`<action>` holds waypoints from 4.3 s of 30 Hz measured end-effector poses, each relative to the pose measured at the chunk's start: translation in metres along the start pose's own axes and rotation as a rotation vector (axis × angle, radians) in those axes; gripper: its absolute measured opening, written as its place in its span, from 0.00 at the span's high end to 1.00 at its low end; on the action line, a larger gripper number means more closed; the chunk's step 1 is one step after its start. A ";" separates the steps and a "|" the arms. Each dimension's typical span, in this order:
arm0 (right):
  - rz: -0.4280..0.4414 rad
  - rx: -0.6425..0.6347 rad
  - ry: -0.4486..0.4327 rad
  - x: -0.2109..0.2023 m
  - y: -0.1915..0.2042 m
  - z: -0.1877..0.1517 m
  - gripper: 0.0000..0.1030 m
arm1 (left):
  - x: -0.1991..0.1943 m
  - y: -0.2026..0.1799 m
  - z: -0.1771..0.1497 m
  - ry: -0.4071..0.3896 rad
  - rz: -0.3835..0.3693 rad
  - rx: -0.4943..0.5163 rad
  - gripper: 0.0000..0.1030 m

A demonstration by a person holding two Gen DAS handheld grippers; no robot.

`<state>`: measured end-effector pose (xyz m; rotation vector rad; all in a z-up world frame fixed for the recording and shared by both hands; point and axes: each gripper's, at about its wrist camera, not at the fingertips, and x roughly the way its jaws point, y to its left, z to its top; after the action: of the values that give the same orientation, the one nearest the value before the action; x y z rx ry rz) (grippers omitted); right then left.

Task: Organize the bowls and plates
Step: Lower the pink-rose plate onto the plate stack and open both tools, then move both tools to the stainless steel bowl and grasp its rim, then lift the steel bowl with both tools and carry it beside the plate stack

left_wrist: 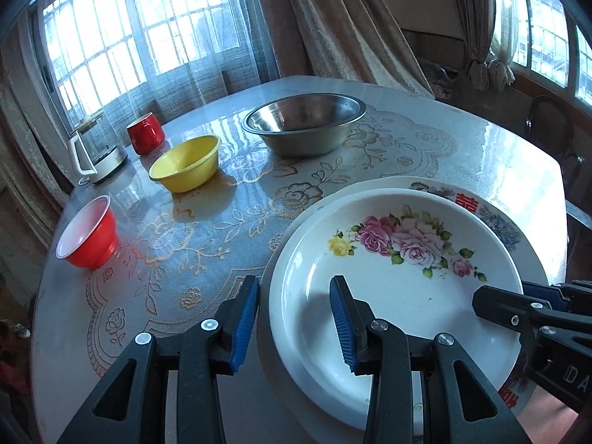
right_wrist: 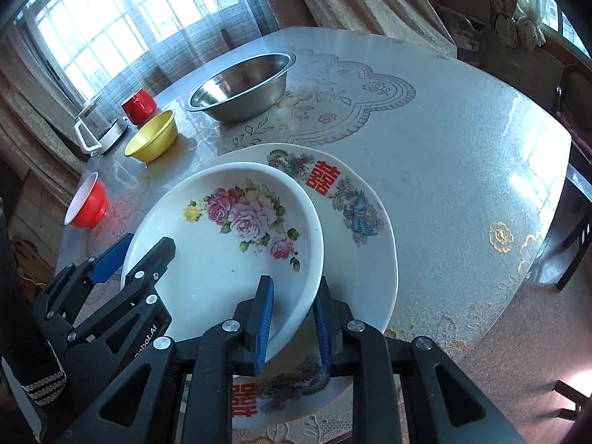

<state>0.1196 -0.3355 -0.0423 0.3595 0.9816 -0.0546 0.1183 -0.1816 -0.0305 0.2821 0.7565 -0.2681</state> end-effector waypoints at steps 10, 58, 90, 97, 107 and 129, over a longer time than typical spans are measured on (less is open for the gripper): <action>-0.002 0.007 -0.015 -0.008 -0.001 0.000 0.72 | 0.000 -0.002 -0.002 0.008 -0.001 0.004 0.57; 0.013 -0.083 -0.104 -0.016 0.040 0.038 0.61 | -0.002 0.137 -0.010 0.112 0.036 -0.374 0.15; 0.089 -0.030 -0.082 0.048 -0.027 0.181 0.41 | 0.073 0.082 0.086 0.191 0.103 -0.205 0.08; 0.138 -0.010 -0.038 0.090 -0.025 0.221 0.41 | 0.098 0.079 0.113 0.165 0.045 -0.214 0.08; 0.132 -0.036 0.026 0.140 -0.014 0.237 0.63 | 0.122 0.070 0.153 0.130 -0.011 -0.206 0.08; 0.144 -0.072 0.021 0.124 -0.026 0.212 0.83 | 0.158 0.023 0.166 0.166 -0.028 -0.040 0.73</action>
<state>0.3538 -0.4139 -0.0451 0.3648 0.9735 0.1152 0.3413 -0.2395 -0.0237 0.2581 0.9292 -0.2581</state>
